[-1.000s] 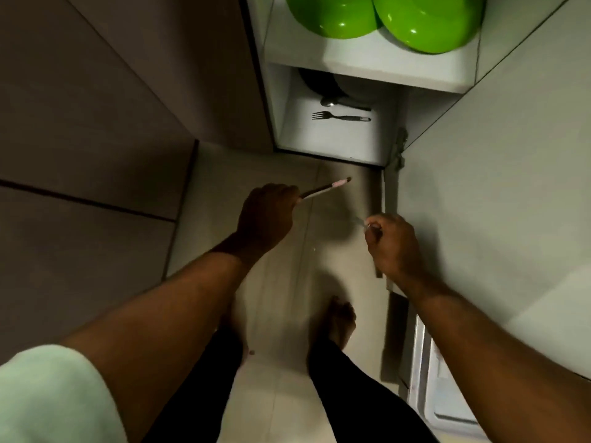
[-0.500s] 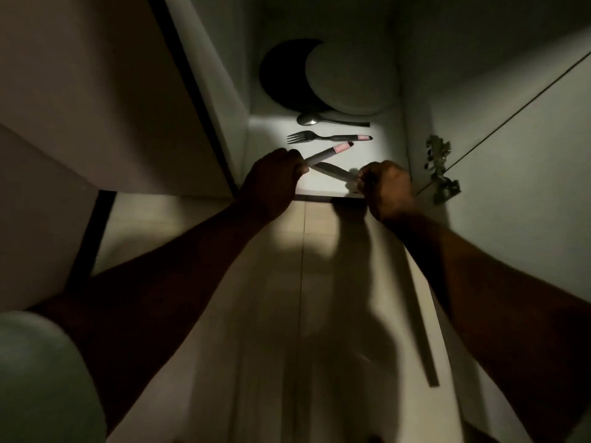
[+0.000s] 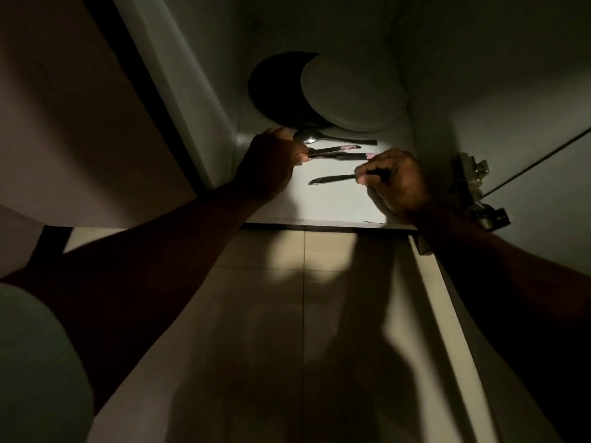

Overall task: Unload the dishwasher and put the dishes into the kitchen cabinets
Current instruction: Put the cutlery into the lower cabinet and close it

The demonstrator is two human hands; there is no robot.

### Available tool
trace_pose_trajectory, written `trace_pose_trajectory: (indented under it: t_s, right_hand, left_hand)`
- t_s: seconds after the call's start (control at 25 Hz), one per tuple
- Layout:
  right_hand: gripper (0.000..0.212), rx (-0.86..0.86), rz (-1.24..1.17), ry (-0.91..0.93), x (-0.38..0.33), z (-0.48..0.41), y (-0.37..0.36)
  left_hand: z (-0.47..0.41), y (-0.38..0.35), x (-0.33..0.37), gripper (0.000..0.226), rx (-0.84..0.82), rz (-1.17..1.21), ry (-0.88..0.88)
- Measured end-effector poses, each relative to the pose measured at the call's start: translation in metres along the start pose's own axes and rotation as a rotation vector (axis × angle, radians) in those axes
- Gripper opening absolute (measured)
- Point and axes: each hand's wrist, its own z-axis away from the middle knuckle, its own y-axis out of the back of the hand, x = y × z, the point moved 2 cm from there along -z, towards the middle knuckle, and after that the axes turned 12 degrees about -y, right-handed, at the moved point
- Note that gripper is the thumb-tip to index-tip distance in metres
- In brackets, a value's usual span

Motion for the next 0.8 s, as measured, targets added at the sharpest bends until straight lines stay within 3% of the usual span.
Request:
trace_pose_trajectory:
  t_s: [0.24, 0.4, 0.64, 0.8]
  right_hand:
    - [0.019, -0.027, -0.087, 0.020, 0.005, 0.000, 0.000]
    - [0.019, -0.004, -0.102, -0.015, 0.007, -0.002, -0.003]
    - [0.024, 0.077, 0.073, -0.053, 0.001, -0.004, -0.001]
    - [0.020, 0.090, 0.056, -0.028, 0.000, -0.003, 0.000]
  left_hand:
    - [0.017, -0.008, 0.011, 0.021, 0.011, -0.083, -0.175]
    - [0.017, -0.013, 0.006, 0.023, -0.006, -0.072, -0.123]
    - [0.011, -0.013, 0.005, 0.027, -0.036, -0.031, -0.032]
    - [0.013, -0.011, 0.008, 0.013, -0.035, 0.044, -0.035]
